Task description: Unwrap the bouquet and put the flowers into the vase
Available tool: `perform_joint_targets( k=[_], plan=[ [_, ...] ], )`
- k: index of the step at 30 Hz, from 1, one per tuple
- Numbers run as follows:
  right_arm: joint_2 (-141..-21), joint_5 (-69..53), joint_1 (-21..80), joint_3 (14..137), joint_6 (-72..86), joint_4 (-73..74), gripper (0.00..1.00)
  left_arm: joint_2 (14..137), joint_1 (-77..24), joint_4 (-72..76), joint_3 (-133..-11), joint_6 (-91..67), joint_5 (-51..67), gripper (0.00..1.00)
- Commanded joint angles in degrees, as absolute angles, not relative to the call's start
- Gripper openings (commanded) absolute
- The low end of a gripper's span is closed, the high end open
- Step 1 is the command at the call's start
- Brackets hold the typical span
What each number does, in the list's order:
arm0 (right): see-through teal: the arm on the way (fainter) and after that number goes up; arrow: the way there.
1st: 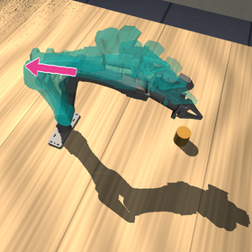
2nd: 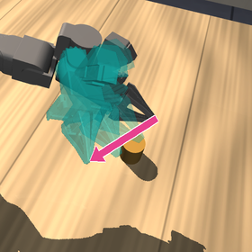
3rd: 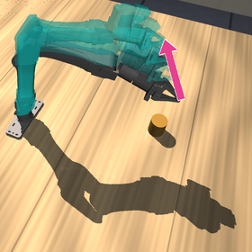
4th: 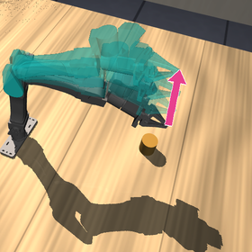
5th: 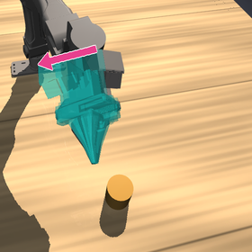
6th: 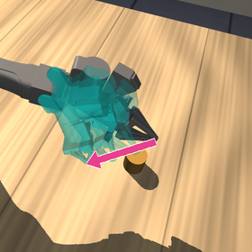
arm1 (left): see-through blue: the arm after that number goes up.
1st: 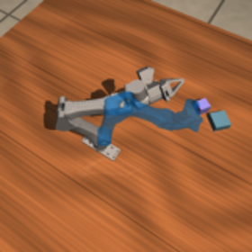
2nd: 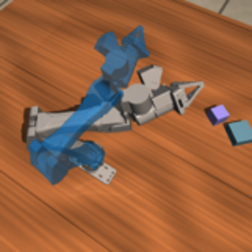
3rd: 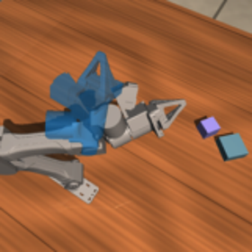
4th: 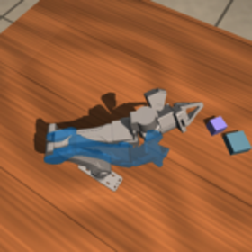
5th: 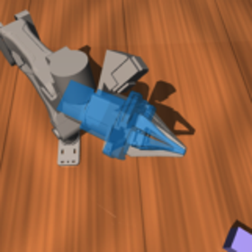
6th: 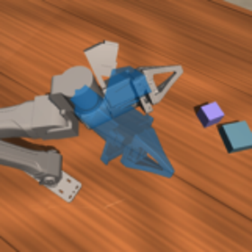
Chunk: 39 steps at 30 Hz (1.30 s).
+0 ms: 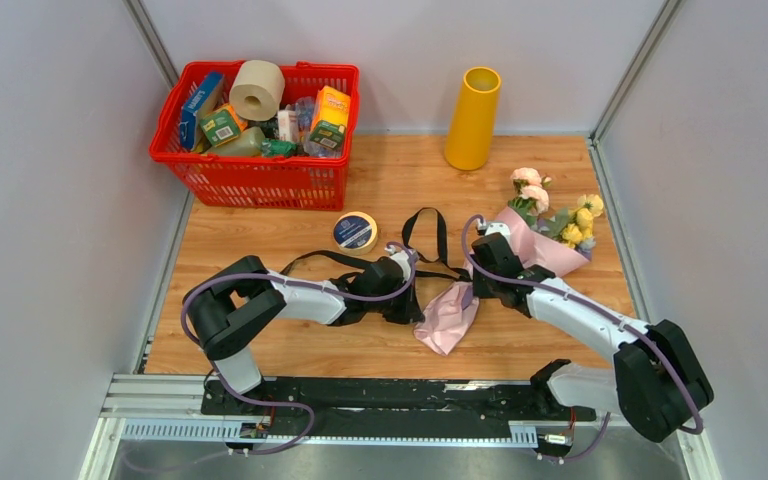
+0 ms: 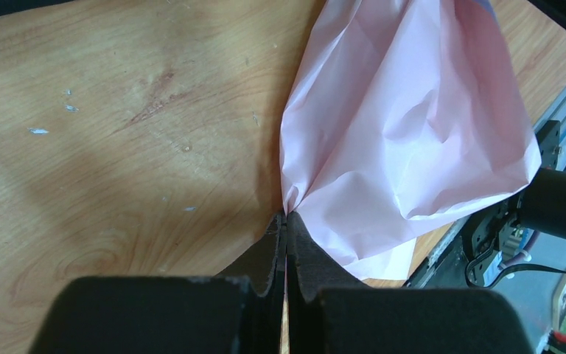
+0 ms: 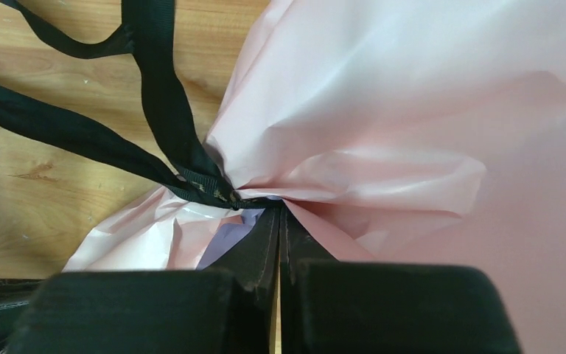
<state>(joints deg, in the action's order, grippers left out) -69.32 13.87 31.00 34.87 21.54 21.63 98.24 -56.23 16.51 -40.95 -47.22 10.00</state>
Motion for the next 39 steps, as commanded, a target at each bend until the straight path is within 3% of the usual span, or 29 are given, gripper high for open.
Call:
perform_joint_targets(
  k=[1, 8, 28, 35, 37, 39],
  plan=[
    [-66.80, 20.48, 30.76, 37.00, 19.87, 21.18, 0.00, 97.38, -56.43, 12.22, -41.75, -45.97, 8.70, 0.00],
    [-62.32, 18.89, 32.52, 37.00, 20.91, 20.65, 0.00, 97.91, -56.43, 12.75, -41.66, -46.58, 8.79, 0.00],
    [-56.34, 40.87, 32.61, 40.34, 33.22, 31.03, 0.00, 96.15, -56.69, 10.99, -40.43, -46.06, 6.24, 0.00],
    [-54.84, 26.04, 32.52, 37.54, 31.11, 24.62, 0.00, 94.93, -57.04, 9.76, -41.57, -45.53, 6.42, 0.01],
    [-55.11, 21.03, 32.61, 36.30, 30.94, 22.34, 0.00, 92.65, -57.13, 9.32, -41.66, -44.74, 6.07, 0.09],
    [-55.28, 16.90, 32.52, 35.25, 30.50, 19.88, 0.00, 90.19, -57.13, 8.62, -41.83, -44.04, 4.84, 0.27]
  ],
)
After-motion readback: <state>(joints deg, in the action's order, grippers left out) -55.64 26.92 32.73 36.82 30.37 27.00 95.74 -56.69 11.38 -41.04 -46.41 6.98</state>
